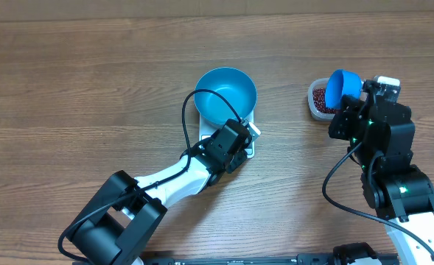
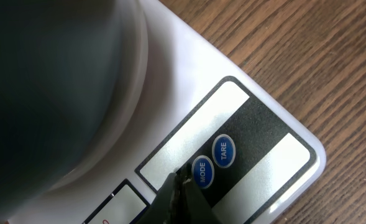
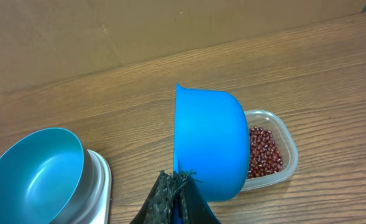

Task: Scoop item into bowl and weigh 150g on scale

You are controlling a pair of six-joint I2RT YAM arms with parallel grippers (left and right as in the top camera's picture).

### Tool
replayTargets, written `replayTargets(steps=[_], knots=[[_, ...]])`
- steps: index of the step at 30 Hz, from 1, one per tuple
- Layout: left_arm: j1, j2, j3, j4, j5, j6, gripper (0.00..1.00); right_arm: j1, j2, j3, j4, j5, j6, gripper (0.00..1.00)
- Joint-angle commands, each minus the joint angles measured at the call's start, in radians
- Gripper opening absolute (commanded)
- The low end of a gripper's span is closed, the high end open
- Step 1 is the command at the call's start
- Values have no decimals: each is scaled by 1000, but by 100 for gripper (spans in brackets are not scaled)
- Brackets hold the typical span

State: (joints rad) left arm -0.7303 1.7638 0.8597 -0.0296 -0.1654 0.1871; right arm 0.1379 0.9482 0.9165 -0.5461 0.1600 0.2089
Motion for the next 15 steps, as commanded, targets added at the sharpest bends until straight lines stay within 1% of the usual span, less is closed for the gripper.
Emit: replayTargets(steps=[1,15], knots=[[11,11,-6,1,5,15,4,-2,-3,35,8,-5,5,4],[18,15,-6,-3,5,14,4,-2,-3,35,3,-5,5,4]])
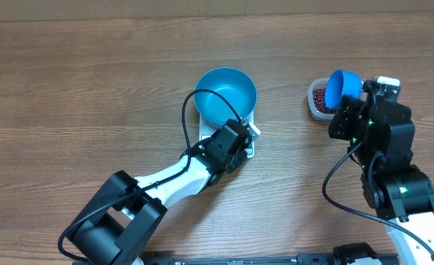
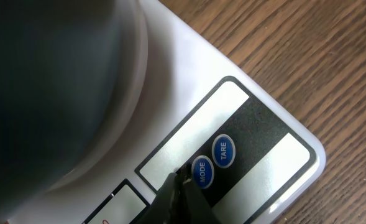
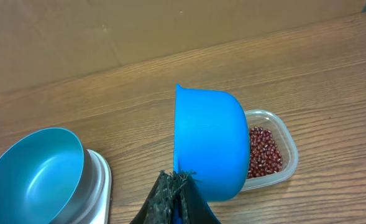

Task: Scoop item into bowl and weigh 150g on scale

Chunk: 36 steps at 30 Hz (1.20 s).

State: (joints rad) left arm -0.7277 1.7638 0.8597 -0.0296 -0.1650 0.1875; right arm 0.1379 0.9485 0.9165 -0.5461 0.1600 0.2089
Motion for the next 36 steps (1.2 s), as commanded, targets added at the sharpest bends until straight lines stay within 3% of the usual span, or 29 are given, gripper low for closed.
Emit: replayTargets(steps=[1,8,20,36], knots=[[21,17,-6,-5,5,14,4,-2,-4,35,2,-5,5,4],[34,35,-6,-5,15,13,4,-2,-4,35,-2,-5,5,4],[-7,35,-6,-11,46,154,4,-2,-4,35,-1,-5,5,4],[-11,35,-6,-18,24,119,4,-2,-4,35,-2,-5,5,4]])
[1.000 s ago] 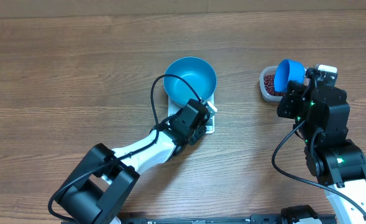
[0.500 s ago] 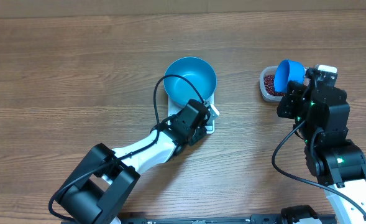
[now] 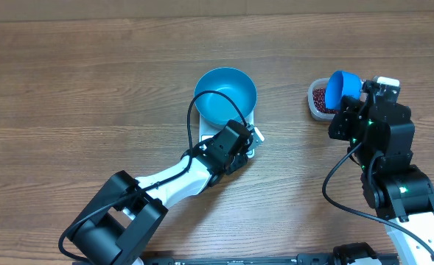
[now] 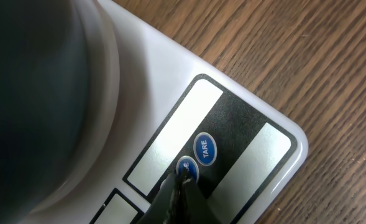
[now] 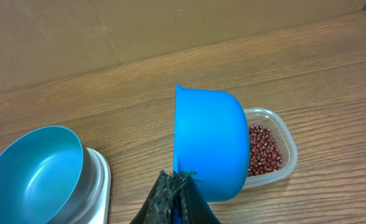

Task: Scoop item into bowl and weigh 150g on scale

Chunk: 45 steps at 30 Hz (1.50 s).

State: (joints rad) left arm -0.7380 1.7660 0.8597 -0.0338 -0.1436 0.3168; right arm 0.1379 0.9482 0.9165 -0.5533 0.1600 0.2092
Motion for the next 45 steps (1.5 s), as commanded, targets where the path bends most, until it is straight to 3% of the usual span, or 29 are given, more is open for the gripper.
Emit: replayTargets(steps=[1,6,45], knots=[[-1,33,-6,-13,2,-11,4,-2,-3,35,6,-5,4,4],[-1,33,-6,-14,-47,-96,4,-2,-3,35,6,-5,4,4],[31,34,-6,-14,6,-80,4,-2,-3,35,-2,-5,4,4]])
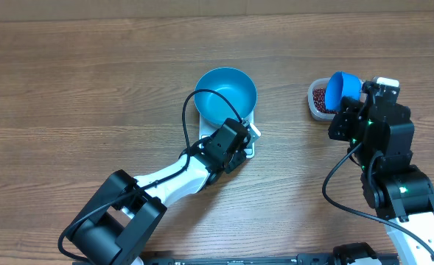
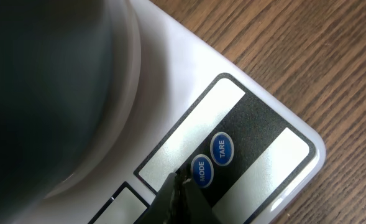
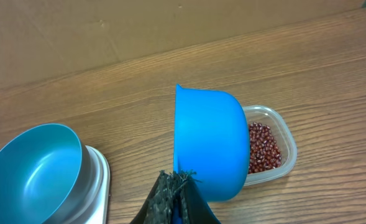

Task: Scoop item into bowl and weigh 150g on scale
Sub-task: 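Lift the left gripper off the button panel and back away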

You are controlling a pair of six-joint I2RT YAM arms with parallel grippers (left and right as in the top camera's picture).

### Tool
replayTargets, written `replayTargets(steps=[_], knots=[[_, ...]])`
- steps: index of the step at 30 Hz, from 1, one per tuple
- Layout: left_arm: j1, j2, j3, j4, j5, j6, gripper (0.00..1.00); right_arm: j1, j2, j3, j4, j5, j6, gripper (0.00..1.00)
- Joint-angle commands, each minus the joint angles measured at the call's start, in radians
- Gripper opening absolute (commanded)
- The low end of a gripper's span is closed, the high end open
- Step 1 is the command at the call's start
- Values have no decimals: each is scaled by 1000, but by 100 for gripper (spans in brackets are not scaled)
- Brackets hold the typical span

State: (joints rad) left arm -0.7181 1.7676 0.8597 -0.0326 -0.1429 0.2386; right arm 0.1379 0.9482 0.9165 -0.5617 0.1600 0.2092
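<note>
An empty blue bowl (image 1: 225,94) stands on the white scale (image 1: 249,147). My left gripper (image 2: 179,181) is shut with nothing in it. Its tip rests on the scale's front panel, at the left edge of the MODE button (image 2: 201,170), with the TARE button (image 2: 222,148) just beyond. My right gripper (image 3: 178,182) is shut on the handle of a blue scoop (image 3: 210,144). The scoop is held on its side over a clear tub of red beans (image 3: 266,148), and its inside is hidden.
The scale's grey display window (image 2: 192,134) lies between the buttons and the bowl. The bean tub (image 1: 318,101) sits on the wooden table to the right of the scale. A cardboard wall (image 3: 108,25) closes off the far edge.
My left gripper's tip, which lay over the MODE button, now sits just to its left, so the whole button shows. The right arm and scoop have not moved.
At the two oldest moments the shut left gripper rested beside the MODE button. Then its tip covered part of that button. Now it is back beside it. All the while my right gripper held the scoop still over the bean tub.
</note>
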Motion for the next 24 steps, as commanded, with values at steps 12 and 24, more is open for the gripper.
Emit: replayTargets(steps=[12,24], knots=[[7,-36,-5,-63,5,-16,4,-2,-3,35,7,-5,0,4],[-31,-270,-5,-236,39,-62,36,-3,-3,35,7,-5,0,4]])
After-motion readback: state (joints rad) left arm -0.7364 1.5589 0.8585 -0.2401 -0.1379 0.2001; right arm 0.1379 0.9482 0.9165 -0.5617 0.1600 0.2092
